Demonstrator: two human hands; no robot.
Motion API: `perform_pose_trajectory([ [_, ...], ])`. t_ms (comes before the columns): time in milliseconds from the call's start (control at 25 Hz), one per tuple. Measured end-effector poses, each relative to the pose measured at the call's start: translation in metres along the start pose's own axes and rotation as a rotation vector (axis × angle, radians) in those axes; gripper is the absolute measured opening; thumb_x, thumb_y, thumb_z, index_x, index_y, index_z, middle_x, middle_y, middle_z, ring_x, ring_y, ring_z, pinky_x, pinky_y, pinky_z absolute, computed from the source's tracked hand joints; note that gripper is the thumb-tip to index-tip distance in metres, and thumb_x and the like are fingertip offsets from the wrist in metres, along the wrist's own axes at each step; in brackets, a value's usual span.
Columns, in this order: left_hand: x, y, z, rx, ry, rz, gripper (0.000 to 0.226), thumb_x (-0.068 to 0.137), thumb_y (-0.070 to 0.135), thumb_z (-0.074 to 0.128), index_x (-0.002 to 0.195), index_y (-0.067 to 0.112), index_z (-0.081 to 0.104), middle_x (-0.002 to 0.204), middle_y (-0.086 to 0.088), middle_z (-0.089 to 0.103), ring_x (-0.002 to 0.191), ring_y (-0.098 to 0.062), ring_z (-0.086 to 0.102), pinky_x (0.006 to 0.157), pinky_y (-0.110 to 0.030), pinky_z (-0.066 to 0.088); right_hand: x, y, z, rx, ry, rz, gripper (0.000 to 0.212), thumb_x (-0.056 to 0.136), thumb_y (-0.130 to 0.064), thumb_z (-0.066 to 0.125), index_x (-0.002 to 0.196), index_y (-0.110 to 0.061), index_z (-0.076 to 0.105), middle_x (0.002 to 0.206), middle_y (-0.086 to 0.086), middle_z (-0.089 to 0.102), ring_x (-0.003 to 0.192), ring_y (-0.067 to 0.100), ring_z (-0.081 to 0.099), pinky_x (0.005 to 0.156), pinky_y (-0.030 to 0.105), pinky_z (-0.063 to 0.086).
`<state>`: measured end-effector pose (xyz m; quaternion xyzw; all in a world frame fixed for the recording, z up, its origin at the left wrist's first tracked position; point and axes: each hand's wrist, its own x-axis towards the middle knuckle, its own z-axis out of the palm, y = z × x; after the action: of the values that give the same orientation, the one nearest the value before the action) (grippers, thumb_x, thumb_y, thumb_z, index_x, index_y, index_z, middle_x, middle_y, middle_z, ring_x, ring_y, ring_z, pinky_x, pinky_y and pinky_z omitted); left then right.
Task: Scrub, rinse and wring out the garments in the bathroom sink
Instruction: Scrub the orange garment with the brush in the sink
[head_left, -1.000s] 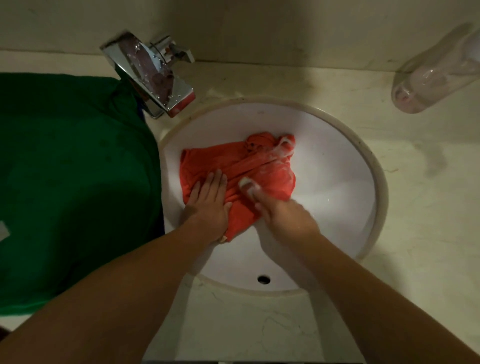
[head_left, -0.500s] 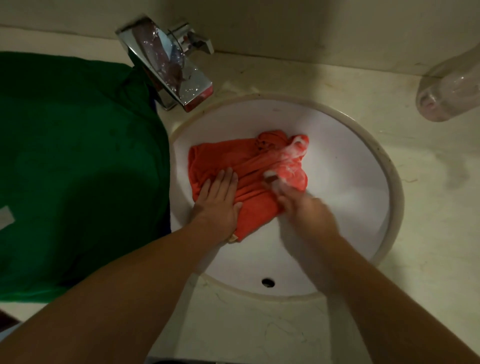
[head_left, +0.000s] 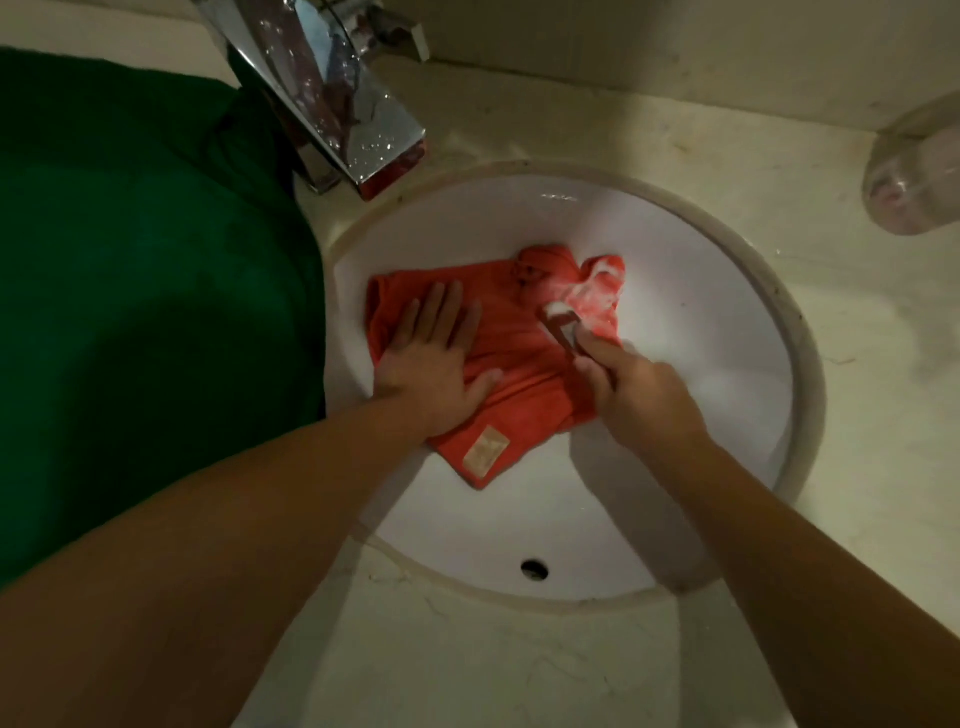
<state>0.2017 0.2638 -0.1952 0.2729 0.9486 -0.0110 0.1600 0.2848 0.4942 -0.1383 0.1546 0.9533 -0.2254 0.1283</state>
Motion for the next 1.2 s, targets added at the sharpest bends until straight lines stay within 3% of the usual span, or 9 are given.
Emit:
perform_pose_trajectory([
  [120, -0.012, 0.007, -0.001, -0.019, -0.050, 0.072, 0.104, 0.077, 0.082, 0.008, 0.163, 0.023, 0.010, 0.170, -0.011, -0.001, 0.156, -0.027, -0.001, 0.125, -0.046, -0.002, -0.016, -0.004, -0.008, 0.041, 0.017, 0.011, 0.036, 0.102, -0.038, 0.058, 0.137, -0.036, 0.063, 0.119, 0.015, 0.073, 0.100, 0.046, 0.068, 0.085, 0.048, 0.055],
  [280, -0.015, 0.010, -0.003, 0.000, -0.072, 0.021, 0.117, 0.070, 0.085, 0.000, 0.161, 0.011, -0.006, 0.169, -0.010, -0.010, 0.156, -0.024, -0.010, 0.125, -0.045, -0.006, 0.009, -0.045, 0.011, 0.007, -0.030, -0.202, 0.041, 0.102, -0.044, 0.044, 0.140, -0.040, 0.059, 0.122, 0.007, 0.073, 0.104, 0.037, 0.070, 0.093, 0.044, 0.055],
  [480, -0.015, 0.009, -0.002, -0.007, -0.076, 0.014, 0.113, 0.072, 0.084, -0.004, 0.161, 0.014, -0.008, 0.169, -0.008, -0.012, 0.156, -0.024, -0.012, 0.125, -0.045, -0.006, 0.019, 0.022, -0.021, -0.035, 0.077, 0.247, 0.041, 0.105, -0.037, 0.051, 0.145, -0.035, 0.056, 0.117, 0.030, 0.067, 0.103, 0.052, 0.063, 0.088, 0.052, 0.051],
  [560, -0.016, 0.009, -0.001, -0.013, -0.064, 0.018, 0.109, 0.076, 0.082, -0.002, 0.161, 0.013, -0.005, 0.169, -0.009, -0.008, 0.156, -0.025, -0.009, 0.125, -0.045, -0.005, 0.016, -0.003, -0.006, 0.031, 0.116, 0.169, 0.041, 0.105, -0.037, 0.051, 0.145, -0.034, 0.056, 0.112, 0.030, 0.069, 0.098, 0.051, 0.065, 0.084, 0.051, 0.054],
  [720, -0.016, 0.010, 0.000, -0.011, -0.049, 0.011, 0.102, 0.084, 0.076, -0.001, 0.162, 0.011, 0.003, 0.170, -0.010, 0.000, 0.156, -0.027, -0.003, 0.125, -0.046, -0.003, 0.015, -0.041, 0.015, -0.016, -0.066, -0.214, 0.045, 0.105, -0.049, 0.038, 0.150, -0.053, 0.036, 0.120, 0.012, 0.073, 0.100, 0.037, 0.070, 0.087, 0.046, 0.058],
  [920, -0.019, 0.015, 0.002, -0.018, -0.034, -0.017, 0.098, 0.087, 0.076, 0.002, 0.162, 0.012, 0.005, 0.169, -0.012, 0.004, 0.156, -0.029, 0.002, 0.123, -0.045, -0.006, 0.029, 0.016, -0.035, -0.132, 0.000, 0.164, 0.042, 0.106, -0.039, 0.046, 0.148, -0.039, 0.049, 0.115, 0.030, 0.067, 0.101, 0.050, 0.064, 0.086, 0.050, 0.052],
  [1000, -0.019, 0.014, 0.000, -0.014, -0.041, -0.029, 0.099, 0.085, 0.075, -0.003, 0.162, 0.011, 0.001, 0.169, -0.012, -0.001, 0.156, -0.028, -0.002, 0.123, -0.044, -0.009, 0.024, -0.015, -0.012, -0.048, 0.034, 0.070, 0.043, 0.106, -0.040, 0.046, 0.148, -0.042, 0.048, 0.112, 0.026, 0.070, 0.097, 0.048, 0.066, 0.083, 0.049, 0.053],
  [1120, -0.020, 0.014, -0.003, 0.015, -0.060, -0.032, 0.103, 0.081, 0.072, -0.009, 0.161, 0.008, -0.001, 0.169, -0.013, -0.006, 0.156, -0.027, -0.006, 0.124, -0.044, -0.009, 0.008, -0.054, 0.024, -0.014, -0.098, -0.200, 0.043, 0.106, -0.046, 0.042, 0.148, -0.053, 0.042, 0.111, 0.012, 0.075, 0.096, 0.037, 0.072, 0.085, 0.043, 0.058],
  [1200, -0.021, 0.014, -0.004, 0.012, -0.053, -0.044, 0.101, 0.082, 0.072, -0.009, 0.161, 0.008, -0.001, 0.169, -0.013, -0.004, 0.156, -0.027, -0.005, 0.124, -0.044, -0.008, 0.010, -0.029, 0.010, -0.050, -0.088, -0.179, 0.041, 0.106, -0.046, 0.044, 0.146, -0.052, 0.047, 0.116, 0.013, 0.074, 0.098, 0.039, 0.071, 0.086, 0.044, 0.057],
])
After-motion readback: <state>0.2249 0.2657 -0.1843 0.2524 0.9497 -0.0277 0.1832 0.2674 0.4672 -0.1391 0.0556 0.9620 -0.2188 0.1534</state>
